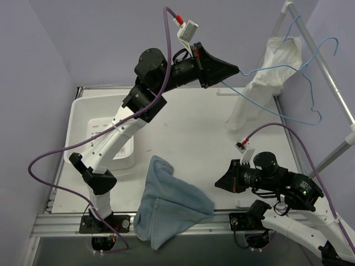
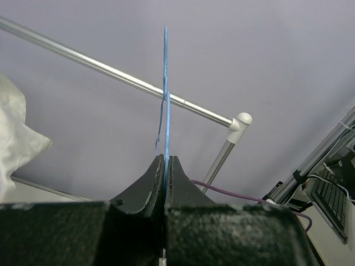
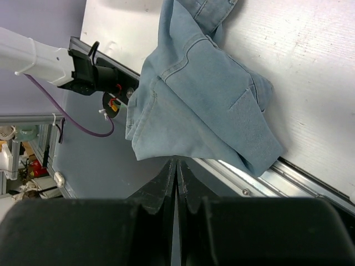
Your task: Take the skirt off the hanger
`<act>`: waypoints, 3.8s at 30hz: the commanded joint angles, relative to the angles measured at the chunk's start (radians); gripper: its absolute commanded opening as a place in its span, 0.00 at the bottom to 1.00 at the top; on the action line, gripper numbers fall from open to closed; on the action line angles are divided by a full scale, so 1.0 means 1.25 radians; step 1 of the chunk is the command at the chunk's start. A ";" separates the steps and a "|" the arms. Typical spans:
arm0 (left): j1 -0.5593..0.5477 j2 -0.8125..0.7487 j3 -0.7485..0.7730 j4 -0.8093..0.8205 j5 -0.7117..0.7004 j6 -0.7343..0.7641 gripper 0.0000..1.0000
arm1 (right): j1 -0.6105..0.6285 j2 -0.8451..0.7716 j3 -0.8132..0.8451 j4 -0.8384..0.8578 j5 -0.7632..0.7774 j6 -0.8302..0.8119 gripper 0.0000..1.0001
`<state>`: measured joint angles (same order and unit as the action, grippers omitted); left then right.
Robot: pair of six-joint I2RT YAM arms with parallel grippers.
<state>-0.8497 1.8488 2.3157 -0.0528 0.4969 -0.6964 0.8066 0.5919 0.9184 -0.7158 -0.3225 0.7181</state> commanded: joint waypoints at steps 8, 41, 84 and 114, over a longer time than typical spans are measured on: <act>-0.055 0.144 0.208 -0.009 0.041 -0.033 0.02 | 0.004 -0.051 -0.012 -0.008 0.030 0.023 0.00; 0.007 -0.416 -0.409 -0.450 -0.271 0.156 0.94 | 0.003 -0.027 0.047 -0.076 0.147 0.023 0.65; -0.414 -0.661 -1.126 -0.677 -0.713 -0.920 0.94 | 0.004 -0.007 0.057 -0.108 0.256 0.028 0.67; -0.212 -0.532 -1.309 -0.497 -0.526 -0.828 0.94 | 0.004 -0.049 0.034 -0.113 0.316 0.086 0.67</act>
<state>-1.1267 1.1690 0.6849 -0.7506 -0.2031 -1.7786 0.8066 0.5056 0.9726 -0.8780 0.0456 0.8120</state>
